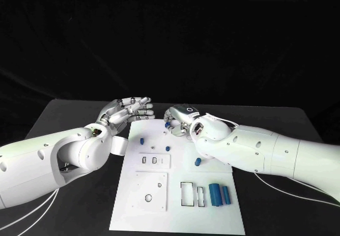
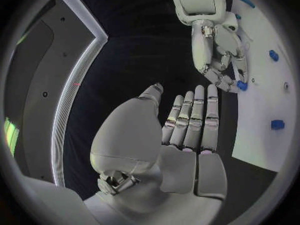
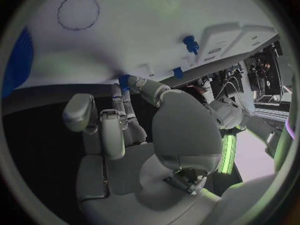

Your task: Assemble the parts on the task board

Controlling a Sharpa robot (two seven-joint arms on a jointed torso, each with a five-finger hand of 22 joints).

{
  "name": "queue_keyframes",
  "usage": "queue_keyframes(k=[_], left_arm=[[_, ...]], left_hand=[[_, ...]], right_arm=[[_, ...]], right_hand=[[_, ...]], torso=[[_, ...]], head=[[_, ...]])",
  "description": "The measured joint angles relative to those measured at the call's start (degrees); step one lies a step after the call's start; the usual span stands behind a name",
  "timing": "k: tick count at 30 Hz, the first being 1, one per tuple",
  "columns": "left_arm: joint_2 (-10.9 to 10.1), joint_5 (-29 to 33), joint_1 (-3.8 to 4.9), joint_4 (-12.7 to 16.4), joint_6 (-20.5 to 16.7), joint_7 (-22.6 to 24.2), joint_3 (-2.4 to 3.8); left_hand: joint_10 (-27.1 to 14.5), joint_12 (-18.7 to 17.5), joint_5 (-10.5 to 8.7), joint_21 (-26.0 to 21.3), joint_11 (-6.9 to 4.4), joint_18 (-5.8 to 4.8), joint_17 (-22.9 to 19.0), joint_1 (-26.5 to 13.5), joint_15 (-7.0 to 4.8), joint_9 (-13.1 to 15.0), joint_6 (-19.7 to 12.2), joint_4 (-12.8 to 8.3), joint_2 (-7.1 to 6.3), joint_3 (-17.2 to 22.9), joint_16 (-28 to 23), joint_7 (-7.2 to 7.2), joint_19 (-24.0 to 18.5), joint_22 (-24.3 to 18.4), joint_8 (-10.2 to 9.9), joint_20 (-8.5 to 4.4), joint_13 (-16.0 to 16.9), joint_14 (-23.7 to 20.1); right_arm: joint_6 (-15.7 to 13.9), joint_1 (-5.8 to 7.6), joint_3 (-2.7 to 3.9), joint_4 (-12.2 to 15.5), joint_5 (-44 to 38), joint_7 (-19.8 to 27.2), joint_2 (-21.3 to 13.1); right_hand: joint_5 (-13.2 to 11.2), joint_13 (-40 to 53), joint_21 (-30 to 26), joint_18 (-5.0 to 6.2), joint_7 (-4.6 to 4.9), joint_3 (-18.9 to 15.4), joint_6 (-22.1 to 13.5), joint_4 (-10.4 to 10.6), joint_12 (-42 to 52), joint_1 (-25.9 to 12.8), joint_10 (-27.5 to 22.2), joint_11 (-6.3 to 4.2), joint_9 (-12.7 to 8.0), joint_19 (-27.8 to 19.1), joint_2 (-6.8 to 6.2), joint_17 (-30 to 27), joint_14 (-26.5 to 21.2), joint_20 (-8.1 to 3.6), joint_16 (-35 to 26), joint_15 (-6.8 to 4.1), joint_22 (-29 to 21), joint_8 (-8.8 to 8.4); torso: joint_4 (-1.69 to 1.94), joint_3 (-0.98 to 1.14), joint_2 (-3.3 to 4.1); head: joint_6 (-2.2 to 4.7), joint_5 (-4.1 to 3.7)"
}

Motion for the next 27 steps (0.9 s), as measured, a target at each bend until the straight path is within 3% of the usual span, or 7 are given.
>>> queue_keyframes(k=[4,10,16,19,23,25,27], left_arm=[[0.0,0.0,0.0,-0.1,0.1,-0.1,0.0],[-0.1,0.0,0.01,-0.3,0.2,-0.3,0.0],[-0.1,0.0,0.01,-0.5,0.3,-0.5,0.0],[-0.2,0.0,0.02,-0.7,0.4,-0.5,-0.01],[-0.2,0.0,0.01,-1.0,0.5,-0.5,-0.02],[-0.3,0.0,0.01,-1.1,0.5,-0.5,-0.02],[-0.2,0.0,0.01,-1.3,0.6,-0.5,-0.02]], left_hand=[[-0.1,0.0,0.0,0.0,0.14,0.0,0.0,0.0,0.0,0.0,0.0,0.1,0.0,-0.1,0.0,0.0,0.0,0.0,0.0,0.0,0.0,0.0],[-0.2,0.0,0.0,0.0,0.21,0.0,0.1,0.0,0.0,-0.1,0.0,0.2,0.0,-0.2,0.2,-0.02,0.0,0.0,0.0,0.0,0.0,0.0],[-0.5,-0.2,-0.21,0.0,0.12,0.0,0.2,0.0,0.0,-0.1,-0.2,0.2,0.0,-0.2,0.2,-0.21,0.0,0.0,-0.2,0.0,0.0,0.0],[-0.6,-0.2,-0.21,0.0,0.21,0.0,0.2,0.0,0.0,0.0,-0.2,0.2,0.0,-0.2,0.2,-0.21,0.0,0.0,-0.2,0.0,0.0,0.0],[-0.6,-0.2,-0.21,0.0,0.21,0.0,0.2,0.0,0.0,0.0,-0.2,0.2,0.0,-0.2,0.2,-0.21,0.0,0.0,-0.2,0.0,0.0,0.0],[-0.6,-0.2,-0.21,0.0,0.21,0.0,0.2,0.0,0.0,0.0,-0.2,0.2,0.0,-0.2,0.2,-0.21,0.0,0.0,-0.2,0.0,0.0,0.0],[-0.6,-0.2,-0.2,0.0,0.21,0.0,0.2,0.0,0.0,0.0,-0.2,0.2,0.0,-0.2,0.2,-0.2,0.0,0.0,-0.2,0.0,0.0,0.0]], right_arm=[[0.0,-0.05,-0.01,0.1,0.4,0.3,-0.2],[-0.2,-0.01,-0.01,1.7,0.8,0.5,-1.8],[-0.5,0.11,0.11,7.6,1.4,0.5,-7.5],[-1.0,0.47,0.35,11.0,2.6,0.7,-11.7],[-1.4,1.2,0.6,15.2,5.6,1.2,-17.4],[-1.2,1.6,0.68,16.6,7.4,1.4,-19.6],[-0.6,1.93,0.75,18.0,9.5,1.5,-21.7]], right_hand=[[0.3,-0.4,-2.3,0.55,0.47,-1.0,-2.3,0.3,0.0,-0.1,-2.7,0.8,-1.1,-1.6,-1.2,-2.4,0.0,0.62,-1.1,0.02,-2.7,-1.88],[0.3,-0.4,-3.0,0.91,0.47,-1.5,-2.3,0.4,0.0,-0.1,-3.1,0.89,-1.3,-1.8,-1.2,-3.4,-0.1,0.81,-1.4,0.25,-3.7,-1.87],[0.2,-0.4,-3.1,0.92,0.39,-2.1,-1.2,0.8,1.7,-0.1,-2.7,0.74,-1.3,-1.8,-1.2,-3.3,0.0,0.81,-1.4,0.4,-3.2,-1.87],[-1.1,0.3,-2.3,0.93,-0.27,-2.7,0.4,1.4,3.8,0.3,0.2,0.06,-1.1,-1.0,-0.86,-2.4,-0.1,0.23,-1.3,0.25,-1.7,-1.05],[-2.1,2.4,-0.2,0.93,-1.23,-4.0,1.2,2.7,8.2,0.3,5.5,-1.57,-0.5,0.9,-0.83,-0.1,-0.1,-0.86,-0.1,-1.19,1.3,-0.55],[-4.7,5.6,0.8,0.93,-1.89,-5.9,0.3,3.8,13.3,-0.6,10.2,-2.81,-0.4,1.9,-1.78,0.6,-0.1,-1.64,0.2,-2.22,2.8,-1.04],[-6.6,25.3,3.0,-0.46,-2.88,-10.1,-0.6,6.8,31.9,-0.3,10.5,-4.23,1.6,4.0,-2.54,1.5,0.0,-3.04,1.5,-3.51,6.3,-1.05]], torso=[[-0.02,0.01,-0.02],[-0.09,0.04,-0.05],[-0.2,0.08,-0.27],[-0.34,0.11,-0.48],[-0.62,0.15,-0.76],[-0.77,0.2,-0.92],[-0.86,0.23,-1.02]], head=[[0.01,0.02],[0.14,0.1],[0.25,0.07],[0.39,0.01],[0.65,0.06],[0.73,0.09],[0.82,0.04]])
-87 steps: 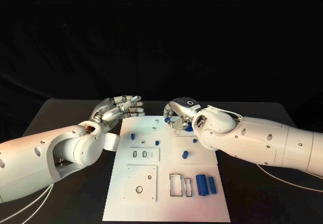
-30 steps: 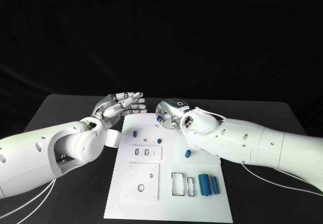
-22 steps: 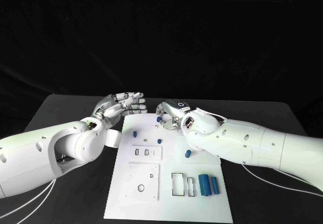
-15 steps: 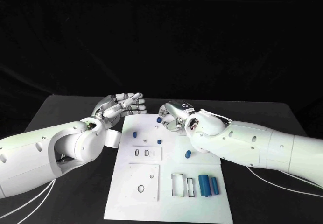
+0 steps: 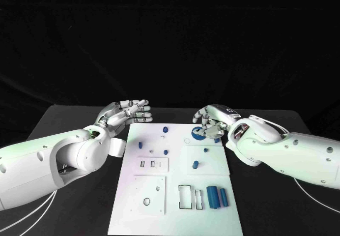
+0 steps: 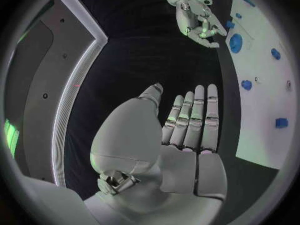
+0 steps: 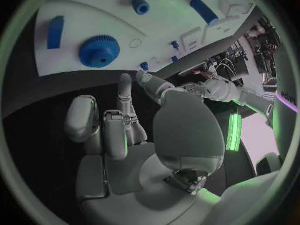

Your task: Assemble the parts on the task board

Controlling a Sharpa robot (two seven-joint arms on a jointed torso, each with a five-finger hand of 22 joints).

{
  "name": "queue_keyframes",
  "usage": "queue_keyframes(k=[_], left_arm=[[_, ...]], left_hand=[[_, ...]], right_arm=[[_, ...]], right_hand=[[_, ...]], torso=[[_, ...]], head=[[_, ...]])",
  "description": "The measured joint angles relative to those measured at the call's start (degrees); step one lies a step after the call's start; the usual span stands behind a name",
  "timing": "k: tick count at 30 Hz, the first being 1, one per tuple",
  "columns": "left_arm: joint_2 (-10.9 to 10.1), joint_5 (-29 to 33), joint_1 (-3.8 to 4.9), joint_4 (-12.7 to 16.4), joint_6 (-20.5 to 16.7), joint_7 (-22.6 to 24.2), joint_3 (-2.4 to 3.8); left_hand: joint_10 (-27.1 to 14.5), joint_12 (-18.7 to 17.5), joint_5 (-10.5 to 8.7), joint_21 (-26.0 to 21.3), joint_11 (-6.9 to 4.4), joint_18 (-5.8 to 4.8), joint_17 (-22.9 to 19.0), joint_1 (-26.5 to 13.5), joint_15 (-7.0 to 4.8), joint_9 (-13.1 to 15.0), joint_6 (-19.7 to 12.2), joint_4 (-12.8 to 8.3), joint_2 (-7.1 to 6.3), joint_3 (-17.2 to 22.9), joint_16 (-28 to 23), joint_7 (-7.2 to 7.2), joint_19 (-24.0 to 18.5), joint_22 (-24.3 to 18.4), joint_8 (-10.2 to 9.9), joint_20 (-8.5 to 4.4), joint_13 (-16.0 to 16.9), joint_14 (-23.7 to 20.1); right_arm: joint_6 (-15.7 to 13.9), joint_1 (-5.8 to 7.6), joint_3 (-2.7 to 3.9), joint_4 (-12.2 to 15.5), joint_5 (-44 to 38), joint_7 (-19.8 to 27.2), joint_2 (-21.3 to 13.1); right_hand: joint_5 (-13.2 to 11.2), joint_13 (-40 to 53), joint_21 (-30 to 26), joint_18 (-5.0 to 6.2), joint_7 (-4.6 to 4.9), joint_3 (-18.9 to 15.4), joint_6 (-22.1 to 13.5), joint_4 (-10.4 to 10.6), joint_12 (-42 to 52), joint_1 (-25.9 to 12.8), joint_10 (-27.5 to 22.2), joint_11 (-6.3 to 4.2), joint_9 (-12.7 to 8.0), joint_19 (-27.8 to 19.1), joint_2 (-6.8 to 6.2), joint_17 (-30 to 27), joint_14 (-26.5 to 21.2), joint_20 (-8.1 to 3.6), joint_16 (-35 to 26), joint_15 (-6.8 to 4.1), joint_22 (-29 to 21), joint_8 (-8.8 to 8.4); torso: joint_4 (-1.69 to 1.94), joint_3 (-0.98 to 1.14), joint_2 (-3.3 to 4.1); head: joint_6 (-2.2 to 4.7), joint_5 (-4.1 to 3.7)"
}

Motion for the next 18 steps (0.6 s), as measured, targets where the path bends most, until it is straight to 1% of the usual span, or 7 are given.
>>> queue_keyframes(k=[1,2,4,5,7,13,18], left_arm=[[0.0,0.0,0.0,-0.1,0.0,0.0,0.0],[0.0,0.0,0.0,-0.1,0.0,0.0,0.0],[0.0,0.0,-0.01,-0.2,0.1,0.0,0.0],[0.0,0.0,-0.01,-0.3,0.1,0.0,0.0],[0.0,0.0,-0.01,-0.4,0.1,0.0,0.0],[0.1,0.0,-0.02,-0.5,0.2,0.0,0.0],[0.3,0.0,-0.02,-0.6,0.3,0.0,-0.01]], left_hand=[[0.0,0.0,0.0,0.0,0.0,0.0,0.0,0.0,0.0,0.0,0.0,0.0,0.0,0.0,0.0,0.0,0.0,0.0,0.0,0.0,0.0,0.0],[0.0,0.0,0.0,0.0,0.0,0.0,0.0,0.0,0.0,0.0,0.0,0.0,0.0,0.0,0.0,0.0,0.0,0.0,0.0,0.0,0.0,0.0],[0.0,0.0,0.0,0.0,0.0,0.0,0.0,0.0,0.0,0.0,0.0,0.0,0.0,0.0,0.0,0.0,0.0,0.0,0.0,0.0,0.0,0.0],[0.0,0.0,0.0,0.0,0.0,0.0,0.0,0.0,0.0,0.0,0.0,0.0,0.0,0.0,0.0,0.0,0.0,0.0,0.0,0.0,0.0,0.0],[0.0,0.0,0.0,0.0,0.0,0.0,0.0,0.0,0.0,0.0,0.0,0.0,0.0,0.0,0.0,0.0,0.0,0.0,0.0,0.0,0.0,0.0],[0.0,0.0,0.0,0.0,0.0,0.0,0.0,0.0,0.0,0.0,0.0,0.0,0.0,0.0,0.0,0.0,0.0,0.0,0.0,0.0,0.0,0.0],[0.0,0.0,0.0,0.0,0.0,-0.01,0.0,0.0,0.06,0.0,-0.1,0.0,0.02,0.0,0.2,0.12,0.0,0.0,0.0,0.0,0.0,-0.1]], right_arm=[[0.4,0.1,0.01,0.5,0.8,0.0,-0.8],[0.8,0.16,0.01,0.9,1.6,0.1,-1.5],[2.0,0.25,0.01,1.3,3.1,0.0,-2.7],[2.6,0.27,0.01,1.4,3.7,0.0,-3.1],[3.7,0.29,0.01,1.3,4.8,-0.1,-3.8],[6.0,0.36,0.0,-0.4,6.9,-0.8,-3.8],[7.3,0.37,0.0,-2.1,8.1,-1.5,-2.3]], right_hand=[[-0.4,13.5,0.7,-0.02,0.09,-1.2,-0.7,1.6,10.6,0.1,1.1,0.27,1.2,0.7,-0.17,0.4,0.0,0.1,1.2,0.0,1.2,0.0],[0.0,26.9,1.6,-0.01,0.24,-2.1,-1.5,3.2,25.3,0.3,2.9,0.36,2.4,1.4,-0.39,0.5,0.0,0.31,2.4,0.0,2.7,0.0],[1.7,35.2,2.4,-0.02,0.4,-2.9,-2.4,4.6,37.9,1.3,4.6,0.7,3.7,1.9,-0.35,0.6,-0.1,0.64,3.5,0.16,4.1,0.0],[2.4,37.1,2.8,-0.01,0.59,-3.3,-2.7,4.9,40.3,1.6,5.2,0.81,4.0,2.3,-0.57,0.6,0.0,0.58,3.9,0.4,4.7,0.1],[3.5,38.8,3.3,-0.88,0.57,-3.5,-3.0,5.5,42.3,2.1,5.6,1.04,4.3,2.5,-0.5,0.6,0.0,0.68,4.3,0.45,5.5,0.51],[5.0,39.2,4.8,-0.88,0.84,-3.6,-3.7,5.9,44.0,2.7,6.2,1.19,4.6,3.7,-0.62,0.6,0.0,0.87,4.8,0.45,7.7,0.95],[5.8,39.2,5.5,-0.87,0.98,-3.4,-4.2,6.1,44.6,3.0,6.6,1.22,4.6,4.3,-0.32,0.6,0.0,0.95,5.0,0.86,8.9,0.95]], torso=[[-0.06,0.03,-0.07],[-0.09,0.03,-0.1],[-0.19,0.1,-0.18],[-0.23,0.14,-0.21],[-0.3,0.2,-0.26],[-0.41,0.33,-0.32],[-0.41,0.34,-0.3]], head=[[0.08,-0.08],[0.12,-0.12],[0.16,-0.13],[0.16,-0.13],[0.16,-0.11],[0.13,-0.08],[0.25,-0.13]])
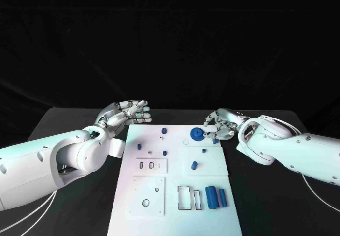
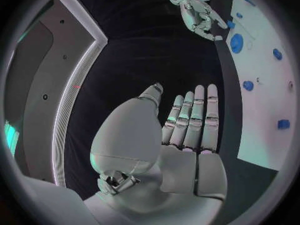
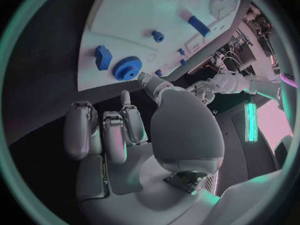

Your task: Assemble the parts on the task board

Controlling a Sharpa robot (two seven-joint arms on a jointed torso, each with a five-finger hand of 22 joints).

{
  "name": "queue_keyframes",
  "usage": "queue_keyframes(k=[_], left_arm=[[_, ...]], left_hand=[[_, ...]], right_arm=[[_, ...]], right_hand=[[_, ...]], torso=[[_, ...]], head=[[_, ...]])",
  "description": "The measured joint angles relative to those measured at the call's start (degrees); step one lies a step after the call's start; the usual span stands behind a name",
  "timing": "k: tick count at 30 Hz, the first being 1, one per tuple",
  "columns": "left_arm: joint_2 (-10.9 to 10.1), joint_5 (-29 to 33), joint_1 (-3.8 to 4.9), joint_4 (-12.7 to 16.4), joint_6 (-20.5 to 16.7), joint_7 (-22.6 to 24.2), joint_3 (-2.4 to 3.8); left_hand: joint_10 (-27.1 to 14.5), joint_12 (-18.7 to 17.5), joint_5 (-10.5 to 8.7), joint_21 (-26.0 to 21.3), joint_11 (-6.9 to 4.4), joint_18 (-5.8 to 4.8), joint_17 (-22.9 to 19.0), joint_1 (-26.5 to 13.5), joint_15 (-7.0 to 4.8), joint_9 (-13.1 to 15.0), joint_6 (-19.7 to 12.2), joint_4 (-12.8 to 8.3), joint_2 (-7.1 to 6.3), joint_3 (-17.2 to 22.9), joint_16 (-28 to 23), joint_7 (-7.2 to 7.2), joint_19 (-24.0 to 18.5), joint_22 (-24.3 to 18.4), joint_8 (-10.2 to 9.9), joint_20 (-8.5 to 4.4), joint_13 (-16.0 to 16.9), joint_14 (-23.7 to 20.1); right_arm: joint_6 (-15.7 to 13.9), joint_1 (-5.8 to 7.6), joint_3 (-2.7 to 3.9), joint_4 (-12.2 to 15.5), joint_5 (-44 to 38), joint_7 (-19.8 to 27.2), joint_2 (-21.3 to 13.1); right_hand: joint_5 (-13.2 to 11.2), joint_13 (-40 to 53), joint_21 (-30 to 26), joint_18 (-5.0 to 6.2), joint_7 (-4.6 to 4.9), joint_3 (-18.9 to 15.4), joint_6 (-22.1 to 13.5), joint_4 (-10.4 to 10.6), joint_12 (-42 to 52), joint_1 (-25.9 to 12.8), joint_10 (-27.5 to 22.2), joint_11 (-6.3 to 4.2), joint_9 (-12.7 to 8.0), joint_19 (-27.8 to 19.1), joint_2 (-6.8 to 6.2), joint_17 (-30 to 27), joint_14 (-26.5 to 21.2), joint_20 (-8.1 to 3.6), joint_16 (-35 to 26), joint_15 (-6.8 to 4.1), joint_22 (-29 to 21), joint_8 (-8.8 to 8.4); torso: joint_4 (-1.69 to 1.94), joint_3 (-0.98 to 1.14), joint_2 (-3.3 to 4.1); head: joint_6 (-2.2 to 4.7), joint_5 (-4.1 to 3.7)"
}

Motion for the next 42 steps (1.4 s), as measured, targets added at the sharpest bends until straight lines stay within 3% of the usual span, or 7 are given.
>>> queue_keyframes(k=[2,12,25,42], left_arm=[[0.1,0.0,0.0,0.0,0.1,0.0,0.0],[0.2,0.0,-0.01,0.0,0.5,-0.4,-0.01],[0.1,0.0,-0.01,0.1,0.8,-0.7,0.0],[0.0,0.0,-0.01,0.1,1.2,-1.0,0.0]], left_hand=[[0.0,0.0,0.0,0.0,0.0,0.01,0.0,-0.1,0.14,0.0,-0.1,0.0,0.15,0.0,0.0,0.09,0.0,0.0,0.0,0.0,0.0,-0.1],[-0.4,0.0,0.0,-0.2,0.0,0.01,0.1,-0.2,0.13,0.0,-0.3,-0.2,0.21,-0.2,0.0,-0.11,-0.2,-0.1,0.0,0.21,0.0,-0.6],[-0.4,0.0,0.0,-0.2,-0.01,0.0,0.1,-0.2,0.33,0.0,-0.3,-0.2,0.21,-0.2,0.0,-0.11,-0.2,-0.2,0.0,0.21,0.0,-0.8],[-0.4,0.0,0.0,-0.2,-0.01,0.0,0.1,-0.2,0.33,0.0,-0.3,0.0,0.21,-0.3,0.0,-0.11,-0.2,-0.2,0.0,0.21,0.0,-0.8]], right_arm=[[0.5,0.0,0.0,-0.5,0.1,-0.4,0.6],[1.4,-0.14,-0.02,-2.0,-0.7,-2.2,2.9],[1.4,-0.62,-0.04,-3.5,-2.4,-3.9,4.9],[1.9,-1.28,-0.09,-4.8,-3.2,-4.1,6.1]], right_hand=[[0.3,0.0,1.1,-0.9,-0.15,0.0,-0.3,0.3,0.3,0.0,0.4,0.01,0.0,0.7,0.0,0.0,0.0,0.14,0.0,0.0,1.0,0.03],[0.4,0.0,1.5,-0.9,0.19,-0.1,-1.2,0.7,0.9,0.2,0.8,0.2,-0.1,1.1,-0.23,0.0,0.0,0.13,0.0,0.0,1.1,0.23],[0.2,0.0,1.5,-0.89,1.07,-2.2,-5.9,2.5,-0.1,1.4,-0.5,1.14,-0.8,0.7,-0.46,0.0,0.0,0.57,0.0,0.82,1.1,0.23],[0.2,0.0,1.3,-0.88,1.13,-2.6,-6.0,2.8,-0.7,2.3,-1.3,1.33,-0.9,0.7,0.3,0.0,0.0,0.56,0.0,0.82,1.1,0.86]], torso=[[0.06,0.0,0.03],[0.09,-0.1,0.16],[0.08,-0.1,0.14],[0.03,-0.03,0.13]], head=[[0.01,-0.05],[-0.18,0.02],[-0.34,-0.15],[-0.73,0.09]])
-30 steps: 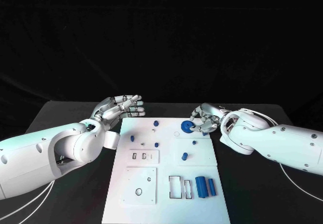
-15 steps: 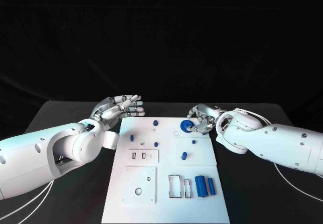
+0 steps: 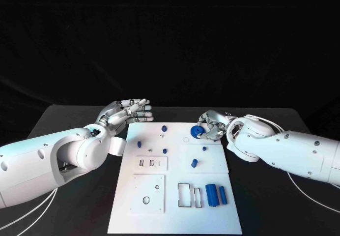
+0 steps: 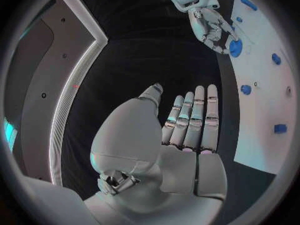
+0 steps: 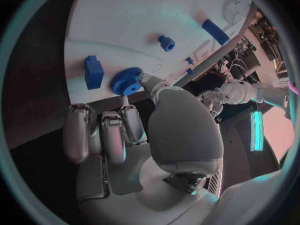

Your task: Assemble the parts on the task board

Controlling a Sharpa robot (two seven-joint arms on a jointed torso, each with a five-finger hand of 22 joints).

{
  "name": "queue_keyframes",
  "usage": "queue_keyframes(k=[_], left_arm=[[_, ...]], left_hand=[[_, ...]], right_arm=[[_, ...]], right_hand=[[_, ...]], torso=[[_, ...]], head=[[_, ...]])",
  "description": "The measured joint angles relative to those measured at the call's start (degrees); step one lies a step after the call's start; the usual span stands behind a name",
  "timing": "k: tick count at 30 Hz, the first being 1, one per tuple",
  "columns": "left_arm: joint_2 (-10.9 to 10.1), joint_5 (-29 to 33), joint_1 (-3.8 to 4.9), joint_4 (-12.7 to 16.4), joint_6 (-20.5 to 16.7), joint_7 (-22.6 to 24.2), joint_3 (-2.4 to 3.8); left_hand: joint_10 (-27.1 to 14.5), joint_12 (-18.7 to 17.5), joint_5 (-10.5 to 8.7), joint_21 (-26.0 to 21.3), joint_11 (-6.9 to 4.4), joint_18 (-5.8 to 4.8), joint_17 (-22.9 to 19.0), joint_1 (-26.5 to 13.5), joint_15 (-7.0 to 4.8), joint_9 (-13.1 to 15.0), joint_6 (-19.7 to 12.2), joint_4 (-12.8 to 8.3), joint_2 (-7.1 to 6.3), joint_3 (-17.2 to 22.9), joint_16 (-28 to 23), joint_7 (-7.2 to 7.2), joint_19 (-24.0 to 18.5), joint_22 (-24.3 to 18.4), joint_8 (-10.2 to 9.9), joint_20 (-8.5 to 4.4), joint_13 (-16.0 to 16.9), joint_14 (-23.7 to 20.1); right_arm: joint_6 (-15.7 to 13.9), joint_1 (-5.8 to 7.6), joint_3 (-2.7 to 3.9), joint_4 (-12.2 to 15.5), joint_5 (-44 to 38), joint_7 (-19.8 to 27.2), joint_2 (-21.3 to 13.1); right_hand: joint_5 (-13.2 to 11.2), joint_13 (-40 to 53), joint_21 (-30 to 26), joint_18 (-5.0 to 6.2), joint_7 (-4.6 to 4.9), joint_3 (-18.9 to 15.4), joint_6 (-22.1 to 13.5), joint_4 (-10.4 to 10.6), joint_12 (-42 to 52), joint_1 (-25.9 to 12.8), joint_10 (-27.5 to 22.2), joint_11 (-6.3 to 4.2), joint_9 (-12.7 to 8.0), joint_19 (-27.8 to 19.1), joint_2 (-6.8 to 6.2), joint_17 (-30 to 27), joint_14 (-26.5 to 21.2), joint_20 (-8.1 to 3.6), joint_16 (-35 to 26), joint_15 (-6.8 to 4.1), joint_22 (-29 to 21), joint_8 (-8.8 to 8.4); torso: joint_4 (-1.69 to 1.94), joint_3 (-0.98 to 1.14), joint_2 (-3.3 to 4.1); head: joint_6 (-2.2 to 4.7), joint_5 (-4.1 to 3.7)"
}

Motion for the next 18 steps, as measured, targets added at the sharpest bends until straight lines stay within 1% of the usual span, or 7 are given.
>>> queue_keyframes(k=[6,8,10,11,15,16,18], left_arm=[[0.0,0.0,0.0,0.0,0.1,0.0,0.0],[0.0,0.0,0.0,0.0,0.1,0.0,0.0],[0.0,0.0,0.0,0.0,0.1,0.0,-0.01],[0.0,0.0,0.0,0.0,0.1,0.0,-0.01],[0.0,0.0,0.0,0.0,0.1,-0.1,-0.01],[0.0,0.0,0.0,0.0,0.1,-0.1,-0.01],[-0.1,0.0,0.0,0.0,0.1,-0.1,-0.01]], left_hand=[[0.0,0.0,0.0,0.0,0.0,0.0,0.0,0.0,0.0,0.0,0.0,0.0,0.0,0.0,0.0,0.0,0.0,0.0,0.0,0.0,0.0,0.0],[0.0,0.0,0.0,0.0,0.0,0.0,0.1,0.0,-0.2,0.0,0.0,0.0,0.0,0.0,0.0,0.0,-0.2,0.0,0.0,0.2,0.0,-0.2],[0.0,0.0,0.0,0.0,0.0,0.0,0.1,0.0,-0.2,0.0,0.0,0.0,0.0,0.0,0.0,0.0,-0.2,0.0,0.0,0.2,0.0,-0.2],[0.0,0.0,0.0,0.0,0.0,0.0,0.1,0.0,-0.2,0.0,0.0,0.0,0.0,0.0,0.0,0.0,-0.2,0.0,0.0,0.2,0.0,-0.2],[0.0,0.0,0.0,0.0,0.0,0.0,0.1,0.0,-0.2,0.0,0.0,0.0,0.0,0.0,0.0,0.0,-0.2,0.0,0.0,0.2,0.0,-0.2],[0.0,0.0,0.0,0.0,0.0,0.0,0.1,0.0,-0.2,0.0,0.0,0.0,0.0,0.0,0.0,0.0,-0.2,0.0,0.0,0.2,0.0,-0.2],[0.0,0.0,0.0,0.0,0.0,0.0,0.1,0.0,-0.2,0.0,0.0,0.0,0.0,0.0,0.0,0.0,-0.2,0.0,0.0,0.2,0.0,-0.2]], right_arm=[[0.1,0.02,0.02,-0.4,-0.1,0.0,0.3],[0.2,0.03,0.03,-0.4,-0.1,0.0,0.3],[0.2,0.04,0.03,-0.5,-0.2,0.0,0.4],[0.2,0.04,0.03,-0.5,-0.2,0.0,0.5],[0.2,0.04,0.02,-0.6,-0.5,0.0,0.7],[0.2,0.04,0.02,-0.6,-0.6,0.0,0.7],[0.1,0.02,0.01,-0.7,-0.9,0.0,0.9]], right_hand=[[0.2,0.0,0.0,-0.01,0.0,0.0,0.0,0.0,0.3,0.6,0.2,-0.21,0.0,0.2,0.09,0.0,0.0,0.2,0.0,0.0,0.0,0.69],[0.3,0.0,0.0,0.0,-0.31,0.3,0.3,0.3,0.5,0.9,0.3,-0.26,0.0,0.2,0.32,0.0,0.0,0.21,0.0,0.0,0.0,1.3],[0.3,0.0,0.0,0.0,-0.17,0.6,0.6,0.6,0.7,0.9,0.4,-0.39,-0.1,0.2,0.36,0.0,0.0,0.2,0.0,0.0,0.0,1.54],[0.3,0.0,0.0,0.0,-0.31,1.0,0.9,0.6,1.0,1.2,0.9,-0.38,-0.2,0.2,0.62,0.0,0.0,0.2,0.0,0.0,0.0,1.84],[0.2,0.0,0.0,0.0,-0.5,2.0,1.8,0.6,1.5,1.2,1.4,-0.51,-0.4,0.2,0.63,0.0,0.0,0.2,0.0,0.0,0.0,2.68],[0.2,0.0,0.0,0.0,-0.54,2.3,2.2,0.5,1.8,1.4,1.7,-0.62,-0.5,0.2,0.84,0.0,0.0,0.2,0.0,0.0,0.0,2.91],[0.2,0.0,0.0,0.0,-0.8,2.8,2.9,0.4,1.9,1.6,1.8,-0.71,-0.7,0.2,0.66,0.0,0.0,0.2,0.0,-0.01,0.0,3.38]], torso=[[0.0,-0.01,0.0],[-0.02,0.0,0.01],[-0.03,0.0,0.01],[-0.03,0.0,0.01],[-0.03,0.0,0.01],[-0.03,0.0,0.01],[-0.03,0.01,0.01]], head=[[-0.1,0.08],[-0.14,0.08],[-0.18,0.09],[-0.21,0.09],[-0.3,0.09],[-0.31,0.09],[-0.36,0.12]])
